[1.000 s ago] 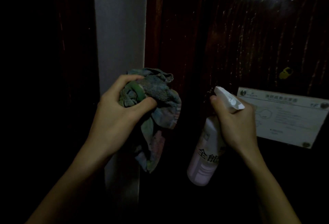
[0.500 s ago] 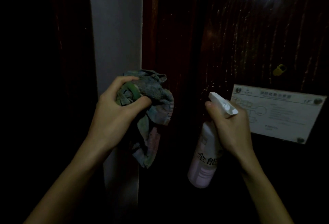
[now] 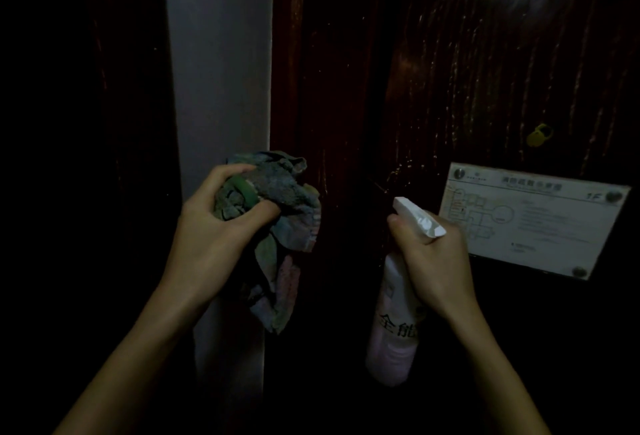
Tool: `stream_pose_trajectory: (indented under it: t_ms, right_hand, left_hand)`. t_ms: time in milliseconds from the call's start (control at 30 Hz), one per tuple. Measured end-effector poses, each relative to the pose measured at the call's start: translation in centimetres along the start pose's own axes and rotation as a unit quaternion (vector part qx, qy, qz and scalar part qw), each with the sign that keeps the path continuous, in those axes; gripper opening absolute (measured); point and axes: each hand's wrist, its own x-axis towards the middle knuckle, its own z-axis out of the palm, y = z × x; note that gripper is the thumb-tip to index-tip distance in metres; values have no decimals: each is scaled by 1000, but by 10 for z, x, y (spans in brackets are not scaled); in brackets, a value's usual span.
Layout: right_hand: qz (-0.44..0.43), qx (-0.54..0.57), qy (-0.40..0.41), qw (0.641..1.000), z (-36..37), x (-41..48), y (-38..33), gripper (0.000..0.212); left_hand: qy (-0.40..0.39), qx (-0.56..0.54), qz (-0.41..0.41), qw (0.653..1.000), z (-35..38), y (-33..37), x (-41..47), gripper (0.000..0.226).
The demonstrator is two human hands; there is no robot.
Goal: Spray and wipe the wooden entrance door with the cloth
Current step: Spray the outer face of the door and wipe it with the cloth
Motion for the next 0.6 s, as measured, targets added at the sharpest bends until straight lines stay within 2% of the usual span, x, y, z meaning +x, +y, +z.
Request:
stream_pose_trajectory:
  t_ms: [167,267,600]
  right_hand:
    - [12,33,26,999,0,-3,6,27]
    - [0,9,17,1000,2,-4,9,33]
    - [14,39,-16,999,10,-20,22,22]
  left_hand:
    - [6,-1,-1,1000,0,-4,-1,29]
    - [6,-2,-4,1000,1,-6,-1,31]
    - [1,-18,-16,1000,6,-10,-8,31]
